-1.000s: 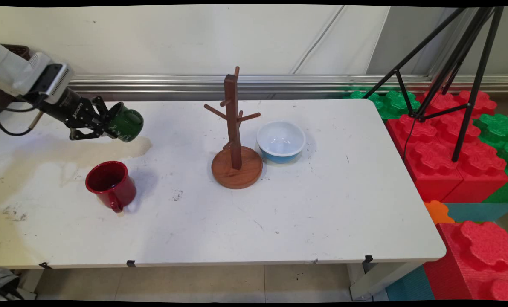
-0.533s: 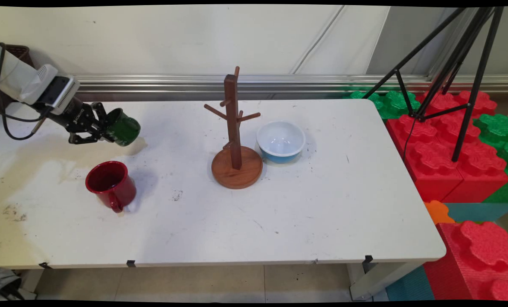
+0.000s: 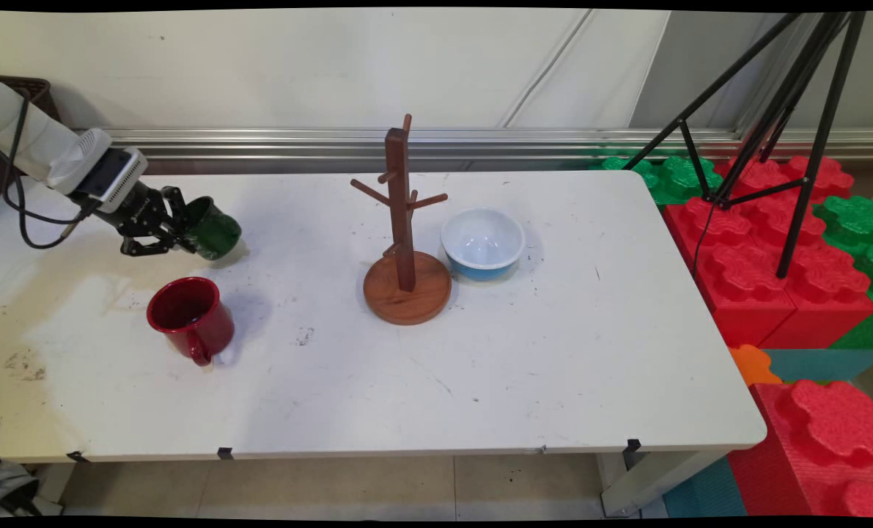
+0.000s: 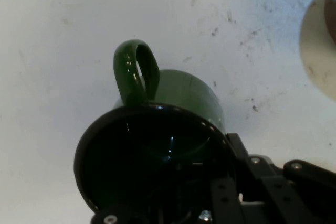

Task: Place the picked object on the table

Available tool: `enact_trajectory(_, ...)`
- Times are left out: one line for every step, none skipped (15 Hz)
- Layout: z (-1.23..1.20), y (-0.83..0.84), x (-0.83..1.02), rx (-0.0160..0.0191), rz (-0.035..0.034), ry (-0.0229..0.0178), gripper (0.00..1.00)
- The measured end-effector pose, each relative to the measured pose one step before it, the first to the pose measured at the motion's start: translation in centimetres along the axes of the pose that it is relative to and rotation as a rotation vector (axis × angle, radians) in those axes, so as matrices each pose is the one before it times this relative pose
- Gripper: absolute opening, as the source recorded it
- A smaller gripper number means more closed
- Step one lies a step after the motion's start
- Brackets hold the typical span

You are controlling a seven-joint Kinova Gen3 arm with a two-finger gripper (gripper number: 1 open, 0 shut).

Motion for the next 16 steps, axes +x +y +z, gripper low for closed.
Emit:
enact_trajectory(0.263,0.005,-0.025,-0.00258,0.00577,-0.00503,0.00)
enact_trajectory(0.237,-0.004,-0.002,-0.00294,0.00457,-0.00374,0.00)
enact_trajectory(0.141,0.012,-0.004,-0.00150,0.00228,-0.00236,0.00)
enact_trajectory(0.195,0.040,0.011,-0.00238,0.00333,-0.00258,0.00)
enact_trajectory(0.130,0.015,0.012,-0.00141,0.00208,-0.00141,0.00)
enact_trajectory(0.215,0.026,0.054,-0.00289,0.00316,-0.00130,0.00)
enact_trajectory(0.181,0.013,0.055,-0.00276,0.00242,-0.00040,0.00)
enact_trajectory(0.188,0.039,0.060,-0.00386,0.00222,0.00040,0.00)
enact_trajectory(0.131,0.026,0.042,-0.00219,0.00217,-0.00017,1.00)
enact_trajectory(0.132,0.007,0.042,-0.00224,0.00212,-0.00007,1.00)
enact_trajectory(0.106,-0.010,0.025,-0.00108,0.00126,-0.00060,1.00)
enact_trajectory(0.068,0.003,-0.007,-0.00036,-0.00100,-0.00049,1.00)
enact_trajectory(0.047,-0.043,0.018,0.00058,-0.00119,-0.00054,1.00)
enact_trajectory(0.023,-0.084,0.015,0.00173,-0.00118,-0.00047,1.00)
enact_trajectory(-0.001,-0.117,0.035,0.00253,-0.00122,0.00050,1.00)
enact_trajectory(-0.032,-0.056,0.034,0.00196,-0.00114,0.00040,1.00)
